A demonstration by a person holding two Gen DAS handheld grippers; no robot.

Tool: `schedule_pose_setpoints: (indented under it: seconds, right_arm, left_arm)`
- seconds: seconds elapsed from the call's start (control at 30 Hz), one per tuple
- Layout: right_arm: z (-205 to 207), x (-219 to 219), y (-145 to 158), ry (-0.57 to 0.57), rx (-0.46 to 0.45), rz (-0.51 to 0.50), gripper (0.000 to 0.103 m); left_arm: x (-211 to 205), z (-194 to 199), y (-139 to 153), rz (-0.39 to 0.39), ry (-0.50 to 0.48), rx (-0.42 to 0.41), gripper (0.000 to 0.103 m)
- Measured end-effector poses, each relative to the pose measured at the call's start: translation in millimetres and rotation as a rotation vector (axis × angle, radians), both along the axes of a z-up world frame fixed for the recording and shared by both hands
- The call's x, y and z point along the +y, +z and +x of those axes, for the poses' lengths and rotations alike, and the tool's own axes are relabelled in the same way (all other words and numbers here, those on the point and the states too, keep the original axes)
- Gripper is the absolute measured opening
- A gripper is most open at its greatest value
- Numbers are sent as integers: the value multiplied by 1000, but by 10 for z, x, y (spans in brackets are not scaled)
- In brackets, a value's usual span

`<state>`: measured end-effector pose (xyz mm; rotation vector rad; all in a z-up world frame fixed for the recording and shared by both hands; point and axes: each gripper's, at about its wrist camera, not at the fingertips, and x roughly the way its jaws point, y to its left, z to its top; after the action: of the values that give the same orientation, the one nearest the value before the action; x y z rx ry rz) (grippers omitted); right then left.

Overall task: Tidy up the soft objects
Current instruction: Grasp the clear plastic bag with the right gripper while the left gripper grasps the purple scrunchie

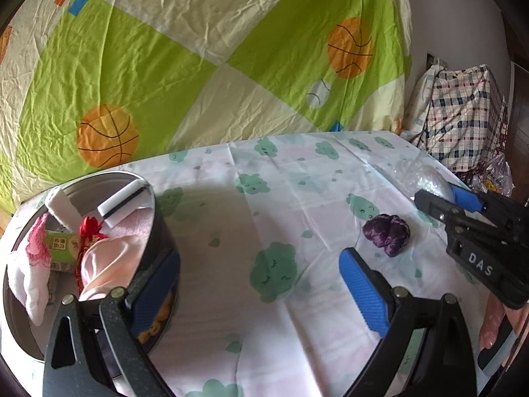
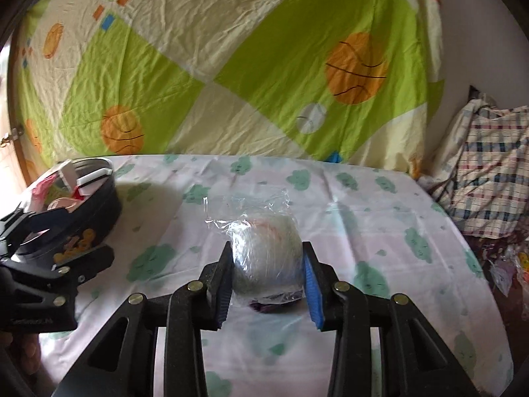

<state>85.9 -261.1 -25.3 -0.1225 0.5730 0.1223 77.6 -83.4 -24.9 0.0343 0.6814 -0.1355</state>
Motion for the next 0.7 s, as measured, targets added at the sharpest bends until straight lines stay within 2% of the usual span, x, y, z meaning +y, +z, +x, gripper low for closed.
schedule_pose_setpoints:
  seconds: [0.13,0.27,0.4,0.57,0.7]
  right_arm:
    - [155,-311,-86,-119,10,23,40]
    - [203,-501,-141,-180,15,26,40]
    - [243,-611,-186,-209,21,20,40]
    - [290,-719,-198,-219,44,67,40]
    - [317,-783,-218,-228,61,98,40]
  left_arm:
    - [-251,98,-40,-19,-52,23,98]
    - [-541,182,-101,-17,-109,42,98]
    - [-775,265,-144,-11,-152,55,98]
    - [-982,397,-238,5,-187,89,98]
    - [-1049,461,-273,-17,-210,112,98]
